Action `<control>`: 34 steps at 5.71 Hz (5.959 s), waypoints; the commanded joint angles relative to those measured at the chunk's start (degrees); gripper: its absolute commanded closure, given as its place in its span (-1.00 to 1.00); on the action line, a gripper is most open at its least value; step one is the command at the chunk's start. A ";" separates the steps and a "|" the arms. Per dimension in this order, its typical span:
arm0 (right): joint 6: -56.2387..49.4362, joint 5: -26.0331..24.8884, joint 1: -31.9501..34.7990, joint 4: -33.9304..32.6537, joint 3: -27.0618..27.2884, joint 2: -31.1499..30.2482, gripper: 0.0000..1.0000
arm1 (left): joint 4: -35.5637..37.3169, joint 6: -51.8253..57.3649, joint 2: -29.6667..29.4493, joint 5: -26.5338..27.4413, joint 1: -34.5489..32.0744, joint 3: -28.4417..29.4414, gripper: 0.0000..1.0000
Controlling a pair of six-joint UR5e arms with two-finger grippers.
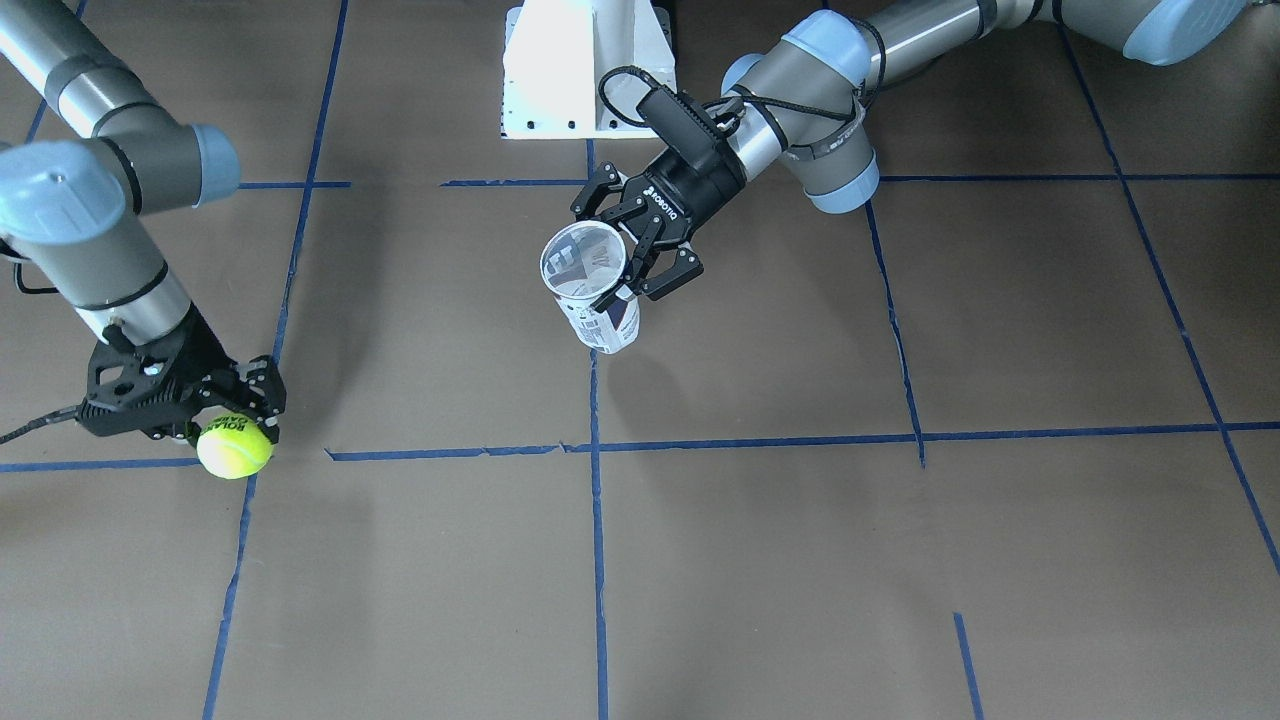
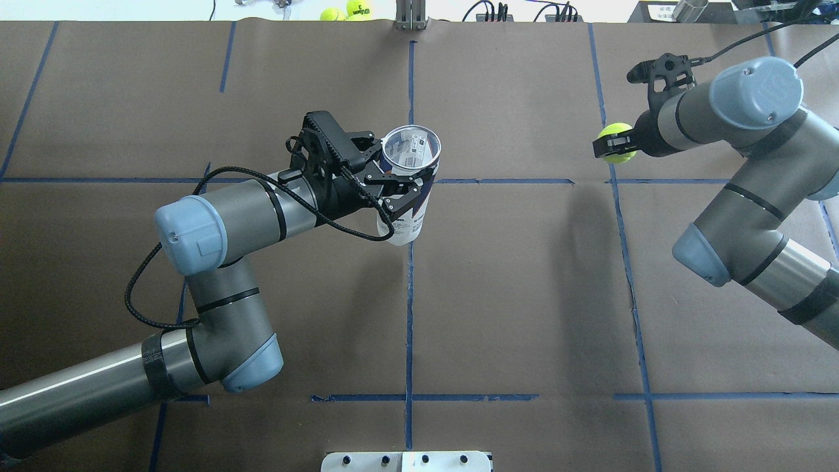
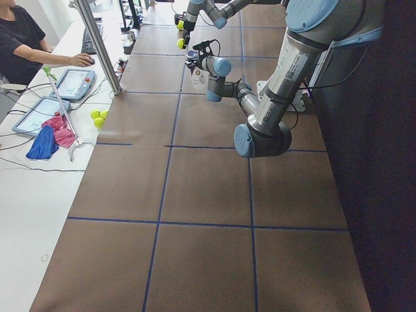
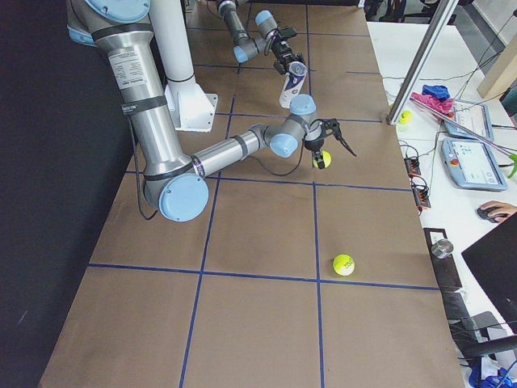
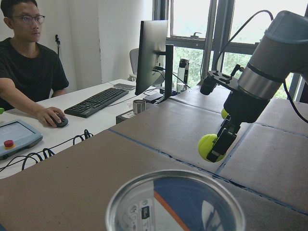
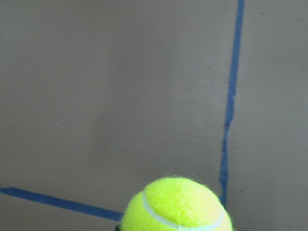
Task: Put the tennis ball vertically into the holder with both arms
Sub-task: 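Carry the tennis ball with the right gripper over the can's open top, then lower the ball into the can and open the right gripper, then withdraw the right gripper toward the second tennis ball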
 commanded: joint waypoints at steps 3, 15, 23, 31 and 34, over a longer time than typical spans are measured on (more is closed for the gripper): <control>22.83 5.93 -3.66 -17.83 19.65 13.52 0.93 | -8.90 -0.34 0.03 8.39 4.48 4.41 -0.16; 33.27 -7.16 -17.47 -24.87 12.46 25.50 0.59 | -13.67 -0.34 2.14 9.64 5.81 4.87 -0.56; 33.36 -7.69 -18.17 -25.30 10.26 25.95 -0.99 | -15.52 -0.08 1.96 10.96 6.95 5.40 -0.56; -20.12 3.82 6.42 -34.27 6.92 9.27 -1.00 | -16.92 4.66 2.40 14.21 11.07 6.01 -0.66; -39.95 12.20 17.88 -25.40 -8.96 5.82 -1.00 | -16.84 4.67 2.23 14.21 11.34 6.10 -0.68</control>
